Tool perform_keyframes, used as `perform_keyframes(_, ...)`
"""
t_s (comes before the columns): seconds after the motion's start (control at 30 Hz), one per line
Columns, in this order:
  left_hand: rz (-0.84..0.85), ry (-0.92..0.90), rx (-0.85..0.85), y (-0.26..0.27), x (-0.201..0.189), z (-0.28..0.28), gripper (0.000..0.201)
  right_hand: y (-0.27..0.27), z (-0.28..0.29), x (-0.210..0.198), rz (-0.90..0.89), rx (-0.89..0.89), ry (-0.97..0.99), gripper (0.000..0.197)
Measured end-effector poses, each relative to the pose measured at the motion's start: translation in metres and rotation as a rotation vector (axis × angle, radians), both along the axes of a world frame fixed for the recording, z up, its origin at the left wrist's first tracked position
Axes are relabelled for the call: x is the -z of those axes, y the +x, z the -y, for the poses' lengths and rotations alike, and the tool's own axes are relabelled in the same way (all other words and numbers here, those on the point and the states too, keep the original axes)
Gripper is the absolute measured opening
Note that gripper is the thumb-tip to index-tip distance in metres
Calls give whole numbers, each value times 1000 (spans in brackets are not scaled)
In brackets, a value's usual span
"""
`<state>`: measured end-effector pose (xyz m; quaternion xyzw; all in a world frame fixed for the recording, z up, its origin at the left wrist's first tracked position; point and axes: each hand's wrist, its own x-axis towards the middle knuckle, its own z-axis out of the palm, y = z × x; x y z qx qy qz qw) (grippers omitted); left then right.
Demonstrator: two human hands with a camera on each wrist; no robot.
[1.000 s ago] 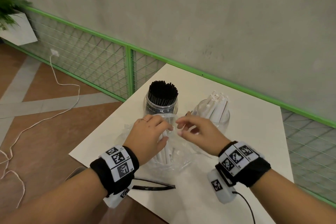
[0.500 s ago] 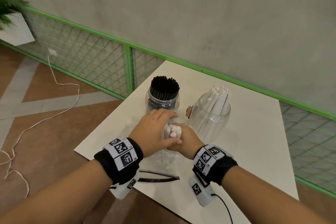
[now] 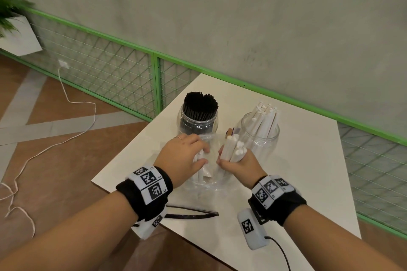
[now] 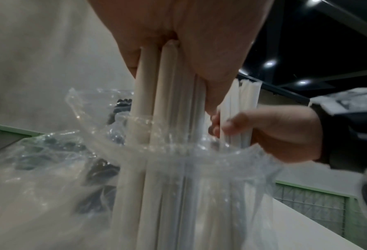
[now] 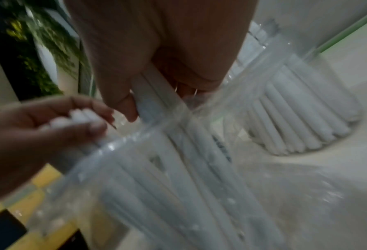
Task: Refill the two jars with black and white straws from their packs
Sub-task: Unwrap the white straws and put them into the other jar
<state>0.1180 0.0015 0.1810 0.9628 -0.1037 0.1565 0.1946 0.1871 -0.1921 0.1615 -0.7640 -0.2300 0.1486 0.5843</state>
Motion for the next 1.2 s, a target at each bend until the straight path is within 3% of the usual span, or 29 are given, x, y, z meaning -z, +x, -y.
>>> perform_keyframes(0.13,10,2,10,0,0,4,23,-10,6,32,-81,-8,-98,14)
perform_keyframes(0.23,16,5,0,1,-1,5,23,-11,8,29,-92,-16,-84,14)
perform_keyframes(0.37,36,1,-10,2,2,5,24,9,16,-13,-17,99,16,18)
perform_keyframes(0.57,35,5,-26,2,2,7,24,46,45,-105,152,341,321,9)
perform_keyframes(0.67,30,7,-33,3,3,8,24,68,63,-124,206,371,334,14)
perform_keyframes(0.87,27,8,-47,1,3,9,23,90,71,-117,333,334,125,17)
perform_keyframes(1.2,43,-6,-74,-1,1,10,24,125,44,-94,247,302,87,13)
